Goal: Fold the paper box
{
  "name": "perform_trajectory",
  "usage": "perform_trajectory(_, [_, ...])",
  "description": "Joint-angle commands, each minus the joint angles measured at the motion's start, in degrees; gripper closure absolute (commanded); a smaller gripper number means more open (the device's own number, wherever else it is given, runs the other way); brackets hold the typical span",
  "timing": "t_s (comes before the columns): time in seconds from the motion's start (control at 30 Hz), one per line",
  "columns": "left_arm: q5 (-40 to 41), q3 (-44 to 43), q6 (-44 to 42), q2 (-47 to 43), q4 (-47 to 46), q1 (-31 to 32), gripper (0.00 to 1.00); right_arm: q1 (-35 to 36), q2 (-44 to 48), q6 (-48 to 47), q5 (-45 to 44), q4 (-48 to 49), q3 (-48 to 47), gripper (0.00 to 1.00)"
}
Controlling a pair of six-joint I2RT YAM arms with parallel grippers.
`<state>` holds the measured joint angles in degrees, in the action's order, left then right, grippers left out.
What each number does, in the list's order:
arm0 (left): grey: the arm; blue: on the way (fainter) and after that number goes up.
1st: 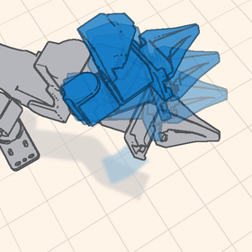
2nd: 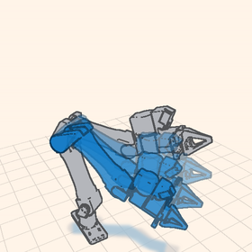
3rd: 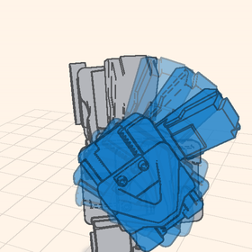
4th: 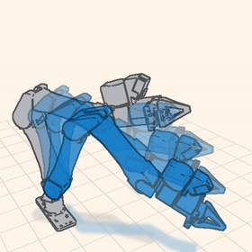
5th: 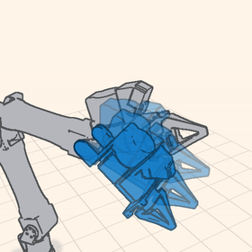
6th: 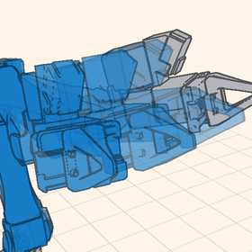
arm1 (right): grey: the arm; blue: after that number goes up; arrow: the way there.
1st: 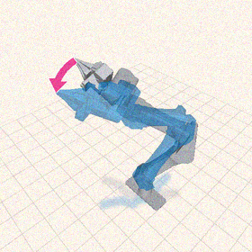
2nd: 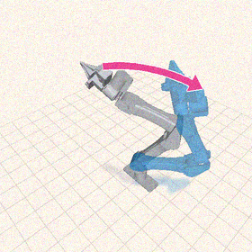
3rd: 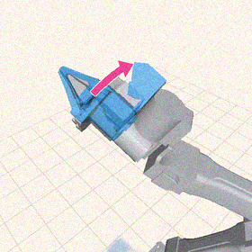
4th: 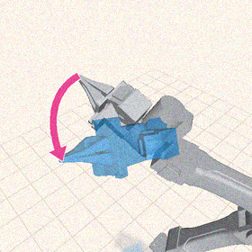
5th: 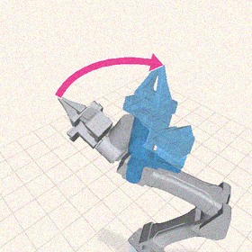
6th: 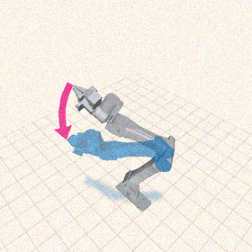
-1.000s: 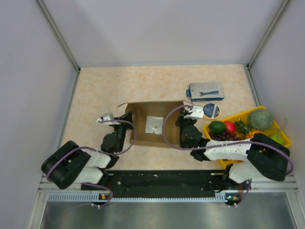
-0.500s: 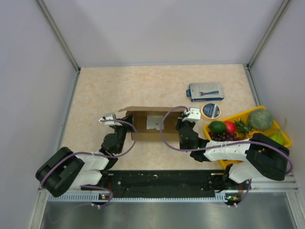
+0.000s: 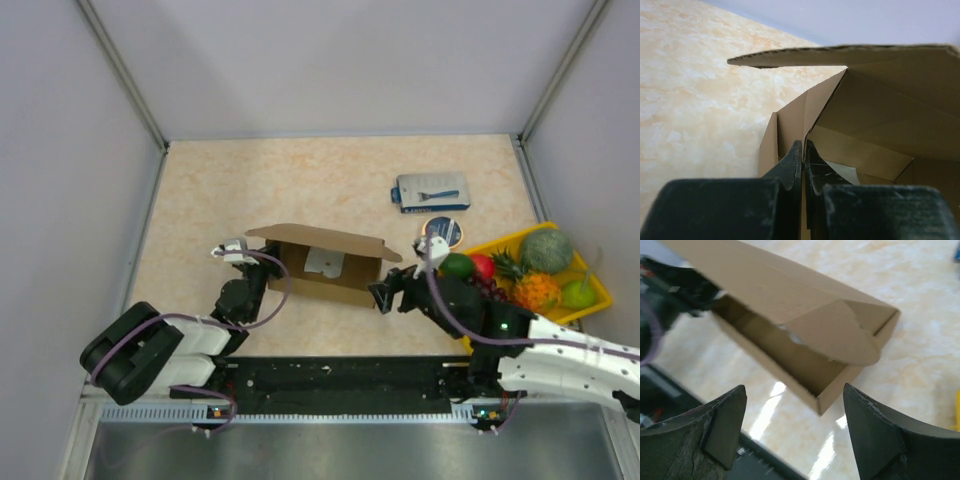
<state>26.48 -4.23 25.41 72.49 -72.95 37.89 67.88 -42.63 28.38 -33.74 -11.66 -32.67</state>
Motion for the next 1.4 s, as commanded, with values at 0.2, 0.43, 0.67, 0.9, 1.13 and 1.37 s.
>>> perform_trajectory(0.2, [-0.7,4.9,1.4,0.5,4.7,0.5,1.0,-6.9,-4.2,4.5,26.8,-23.1,-30.1,0.12])
perform_trajectory(0.43, [0.0,5.2,2.5,-2.0,8.6,0.4,0.96,-24.7,-35.2,18.6,56.9,-7.1,-46.4,0.17])
perform_trajectory(0.67, [2.8,4.8,8.2,-17.4,31.2,0.4,0.78,-25.2,-49.5,31.8,64.8,13.2,-40.6,0.16])
perform_trajectory(0.9, [-4.4,-3.6,22.9,-41.1,74.6,0.3,0.43,-25.2,-53.4,38.4,67.0,30.5,-30.4,0.16])
perform_trajectory(1.13, [-22.7,-16.1,34.1,-65.9,116.1,0.4,0.39,-25.1,-56.3,38.1,69.1,38.7,-25.3,0.16])
perform_trajectory(1.37, [-36.1,-34.3,29.5,-67.4,118.4,0.4,0.58,-25.3,-58.8,35.0,71.9,42.5,-20.0,0.18])
